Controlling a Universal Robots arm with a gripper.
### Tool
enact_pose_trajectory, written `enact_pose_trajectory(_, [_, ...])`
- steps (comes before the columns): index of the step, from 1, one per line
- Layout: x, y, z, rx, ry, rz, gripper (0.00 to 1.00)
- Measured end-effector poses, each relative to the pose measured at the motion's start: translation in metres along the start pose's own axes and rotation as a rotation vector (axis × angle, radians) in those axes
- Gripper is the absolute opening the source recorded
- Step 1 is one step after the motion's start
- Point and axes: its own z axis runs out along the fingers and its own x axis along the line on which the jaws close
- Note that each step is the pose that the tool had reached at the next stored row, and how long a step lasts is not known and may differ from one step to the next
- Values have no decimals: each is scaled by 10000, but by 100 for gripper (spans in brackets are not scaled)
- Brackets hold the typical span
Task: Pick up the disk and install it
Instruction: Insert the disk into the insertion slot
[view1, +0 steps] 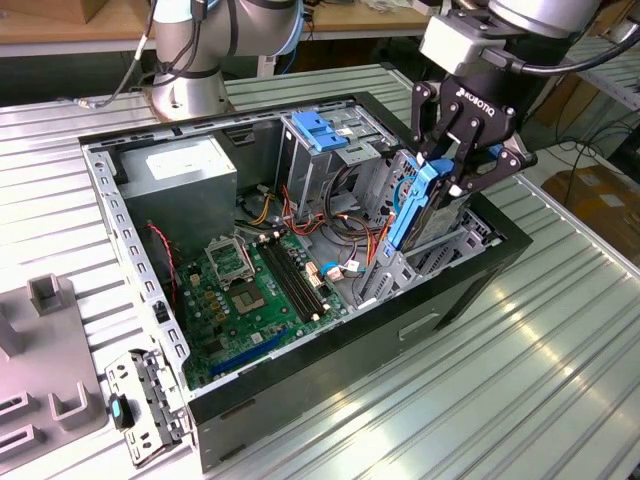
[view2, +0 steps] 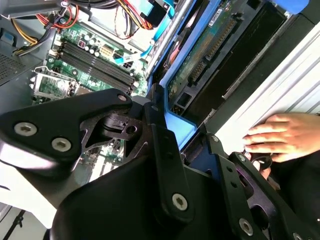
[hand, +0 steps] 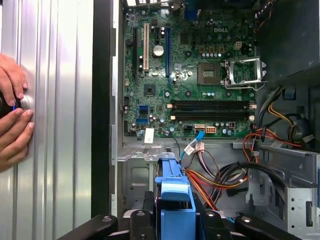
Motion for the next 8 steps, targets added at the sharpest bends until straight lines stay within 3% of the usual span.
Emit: enact_pose_trajectory(8, [0, -8, 175, 4, 1, 1, 37])
